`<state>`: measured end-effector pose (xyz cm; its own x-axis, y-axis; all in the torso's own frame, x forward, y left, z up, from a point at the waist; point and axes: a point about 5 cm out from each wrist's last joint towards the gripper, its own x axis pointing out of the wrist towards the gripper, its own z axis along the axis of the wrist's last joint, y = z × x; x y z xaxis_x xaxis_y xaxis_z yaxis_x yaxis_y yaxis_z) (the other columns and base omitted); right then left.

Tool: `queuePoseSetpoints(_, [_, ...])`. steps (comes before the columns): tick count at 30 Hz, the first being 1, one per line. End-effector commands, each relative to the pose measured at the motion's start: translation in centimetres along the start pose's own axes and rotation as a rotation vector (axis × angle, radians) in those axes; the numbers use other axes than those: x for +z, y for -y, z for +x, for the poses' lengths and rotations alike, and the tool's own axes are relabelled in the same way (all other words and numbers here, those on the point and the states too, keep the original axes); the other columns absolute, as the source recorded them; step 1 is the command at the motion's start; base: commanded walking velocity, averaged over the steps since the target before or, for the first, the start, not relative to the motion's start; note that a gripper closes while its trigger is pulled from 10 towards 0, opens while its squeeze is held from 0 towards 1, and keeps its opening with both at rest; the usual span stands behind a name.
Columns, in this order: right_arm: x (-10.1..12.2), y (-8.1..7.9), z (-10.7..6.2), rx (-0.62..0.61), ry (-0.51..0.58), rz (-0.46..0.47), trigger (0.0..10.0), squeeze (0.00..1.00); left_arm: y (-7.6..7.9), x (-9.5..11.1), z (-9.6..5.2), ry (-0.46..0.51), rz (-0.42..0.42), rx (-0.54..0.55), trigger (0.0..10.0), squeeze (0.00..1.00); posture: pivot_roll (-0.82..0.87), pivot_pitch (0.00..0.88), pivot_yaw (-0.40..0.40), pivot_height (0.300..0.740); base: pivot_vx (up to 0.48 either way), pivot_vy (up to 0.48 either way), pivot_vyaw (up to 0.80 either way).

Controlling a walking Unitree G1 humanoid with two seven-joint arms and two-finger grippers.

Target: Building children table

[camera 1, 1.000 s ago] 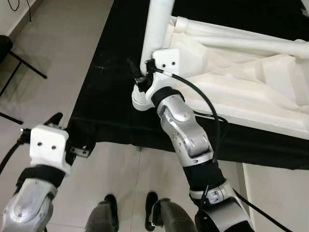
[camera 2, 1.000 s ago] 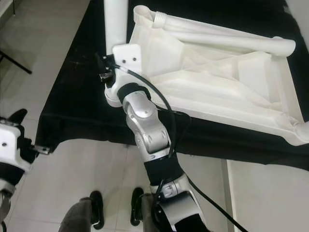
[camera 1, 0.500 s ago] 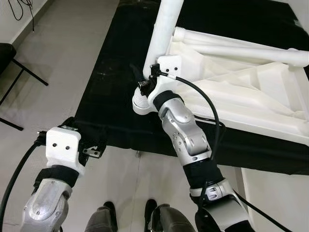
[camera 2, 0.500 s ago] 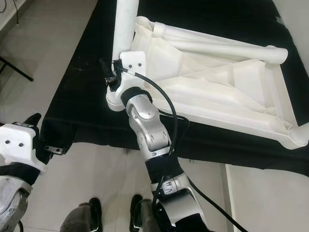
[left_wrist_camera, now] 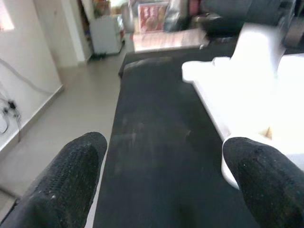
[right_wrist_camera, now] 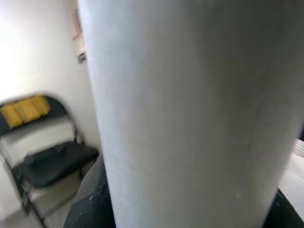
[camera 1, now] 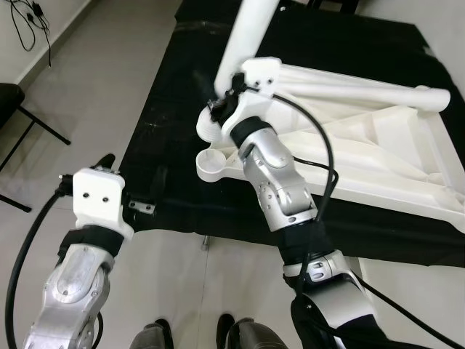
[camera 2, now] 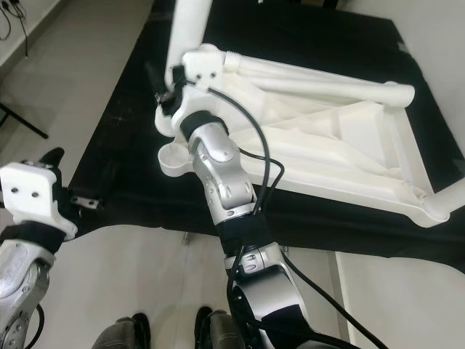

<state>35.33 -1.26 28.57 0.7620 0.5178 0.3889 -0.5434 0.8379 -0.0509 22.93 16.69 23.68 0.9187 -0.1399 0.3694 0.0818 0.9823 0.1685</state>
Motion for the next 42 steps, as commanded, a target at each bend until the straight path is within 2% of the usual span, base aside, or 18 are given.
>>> queuePoseSetpoints(1, [-1.1,-0.5,-0.3,0.066,-0.049,-0.084,10.0,0.00,0.0,1.1,0.7,0.047,-0.033,-0.029,10.0,0.00,-0.10,0.103,-0.138,0.740,0.000,0.000,0.00])
queuePoseSetpoints(2, [-1.1,-0.5,-0.3,0.066,-0.049,-0.084,10.0,0.00,0.0,1.1,0.7,0.047,-0.033,-0.029,10.0,0.00,-0.10,0.103,-0.138,0.740,0.000,0.000,0.00])
queuePoseSetpoints(3, [-1.7,-0.2,-0.6,0.083,-0.081,-0.136,10.0,0.00,-0.1,2.8,2.0,0.126,-0.034,-0.065,10.0,0.00,-0.10,0.096,-0.140,0.740,0.000,0.000,0.00])
queuePoseSetpoints(4, [-1.7,-0.2,-0.6,0.083,-0.081,-0.136,10.0,0.00,-0.1,2.8,2.0,0.126,-0.034,-0.065,10.0,0.00,-0.10,0.096,-0.140,0.740,0.000,0.000,0.00])
queuePoseSetpoints(6, [-2.3,0.4,-0.8,0.088,-0.114,-0.198,10.0,0.00,0.0,6.2,4.3,0.271,-0.053,-0.129,10.0,0.00,-0.11,0.082,-0.139,0.740,0.000,0.000,0.00])
queuePoseSetpoints(7, [-2.3,0.4,-0.8,0.088,-0.114,-0.198,10.0,0.00,0.0,6.2,4.3,0.271,-0.053,-0.129,10.0,0.00,-0.11,0.082,-0.139,0.740,0.000,0.000,0.00])
queuePoseSetpoints(10, [-2.6,0.6,-0.8,0.089,-0.127,-0.210,10.0,0.00,0.6,8.6,5.7,0.361,-0.074,-0.196,10.0,0.00,-0.11,0.077,-0.137,0.740,0.000,0.000,0.00])
queuePoseSetpoints(11, [-2.7,0.6,-0.8,0.090,-0.130,-0.211,10.0,0.00,1.1,9.5,6.2,0.396,-0.088,-0.232,10.0,1.00,-0.12,0.066,-0.133,0.740,0.000,0.000,0.00])
queuePoseSetpoints(14, [-2.9,0.4,-0.7,0.100,-0.131,-0.214,10.0,0.00,1.9,10.6,6.8,0.440,-0.084,-0.275,10.0,1.00,-0.12,0.061,-0.133,0.740,0.000,0.000,0.00])
queuePoseSetpoints(18, [-2.9,0.0,-0.7,0.123,-0.124,-0.208,10.0,0.00,1.7,11.0,7.1,0.454,-0.072,-0.248,10.0,1.00,-0.12,0.059,-0.131,0.740,0.000,0.000,0.00])
queuePoseSetpoints(19, [-2.9,-0.4,-0.8,0.144,-0.115,-0.206,10.0,0.00,1.6,11.0,7.3,0.449,-0.071,-0.248,10.0,0.82,-0.11,0.053,-0.131,0.740,0.000,0.000,0.00])
queuePoseSetpoints(20, [-2.9,-0.9,-0.8,0.171,-0.108,-0.203,10.0,0.00,1.5,11.0,7.7,0.437,-0.066,-0.251,10.0,0.00,-0.12,0.051,-0.128,0.740,0.000,0.000,0.00])
queuePoseSetpoints(21, [-2.9,-0.9,-0.8,0.171,-0.108,-0.203,10.0,0.00,1.5,11.0,7.7,0.437,-0.066,-0.251,10.0,0.00,-0.12,0.051,-0.128,0.740,0.000,0.000,0.00])
queuePoseSetpoints(23, [-2.8,-2.4,-1.0,0.259,-0.082,-0.200,10.0,0.00,1.1,11.1,8.5,0.411,-0.066,-0.258,10.0,0.00,-0.12,0.047,-0.125,0.740,0.000,0.000,0.00])
queuePoseSetpoints(31, [-3.1,-3.7,-1.5,0.371,-0.081,-0.228,10.0,0.00,0.3,10.8,9.6,0.365,-0.053,-0.252,10.0,0.00,-0.12,0.040,-0.118,0.740,0.000,0.000,0.00])
queuePoseSetpoints(32, [-3.3,-3.7,-1.5,0.380,-0.092,-0.237,10.0,0.00,0.3,10.6,9.8,0.350,-0.062,-0.265,0.0,0.00,-0.12,0.039,-0.118,0.740,0.000,0.000,0.00])
queuePoseSetpoints(38, [-4.0,-3.4,-1.7,0.386,-0.130,-0.268,10.0,0.00,0.5,10.1,10.0,0.315,-0.117,-0.324,0.0,0.00,-0.12,0.036,-0.117,0.740,0.000,0.000,0.00])
queuePoseSetpoints(42, [-4.6,-3.0,-2.0,0.405,-0.163,-0.292,10.0,0.00,1.4,9.4,9.3,0.277,-0.152,-0.488,0.0,0.00,-0.12,0.033,-0.118,0.740,0.000,0.000,0.00])
